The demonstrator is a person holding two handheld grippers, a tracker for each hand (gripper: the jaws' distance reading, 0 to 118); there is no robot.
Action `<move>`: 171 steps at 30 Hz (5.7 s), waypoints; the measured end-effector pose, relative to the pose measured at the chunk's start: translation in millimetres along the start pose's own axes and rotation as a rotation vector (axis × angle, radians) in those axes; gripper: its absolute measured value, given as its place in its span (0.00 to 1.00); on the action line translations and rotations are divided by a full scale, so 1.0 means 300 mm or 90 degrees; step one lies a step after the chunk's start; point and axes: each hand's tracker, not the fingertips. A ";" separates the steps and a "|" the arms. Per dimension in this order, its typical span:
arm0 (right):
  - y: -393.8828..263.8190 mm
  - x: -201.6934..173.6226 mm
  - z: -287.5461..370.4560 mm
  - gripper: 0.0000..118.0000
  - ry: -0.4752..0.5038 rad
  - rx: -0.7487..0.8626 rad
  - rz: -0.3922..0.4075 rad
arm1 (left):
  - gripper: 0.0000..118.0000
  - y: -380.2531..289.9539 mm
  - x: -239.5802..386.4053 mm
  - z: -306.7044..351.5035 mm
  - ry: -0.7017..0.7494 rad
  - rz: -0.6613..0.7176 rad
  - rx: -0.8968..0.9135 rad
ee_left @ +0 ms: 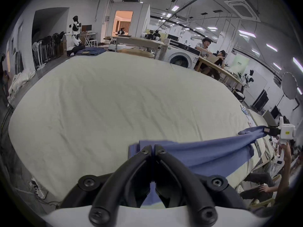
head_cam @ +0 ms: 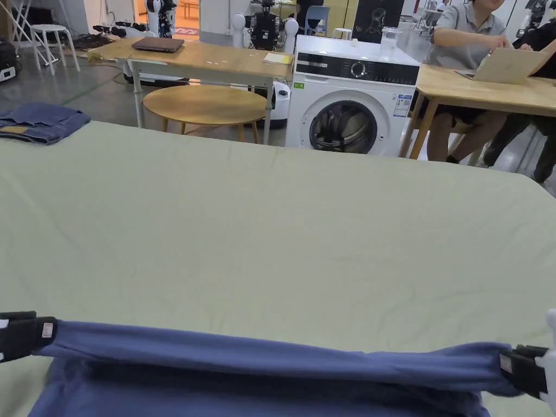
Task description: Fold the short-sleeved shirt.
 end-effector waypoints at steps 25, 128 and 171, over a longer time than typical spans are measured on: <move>-0.200 -0.056 -0.104 0.54 -0.137 -0.043 0.031 | 0.41 -0.123 0.028 -0.106 0.048 -0.008 -0.081; -0.009 -0.596 -0.174 0.00 0.034 0.309 0.051 | 0.02 0.097 0.105 0.071 -0.196 0.038 -0.111; -0.062 -0.511 -0.182 0.00 0.011 0.261 0.021 | 0.01 -0.054 0.462 -0.369 -0.256 0.047 -0.281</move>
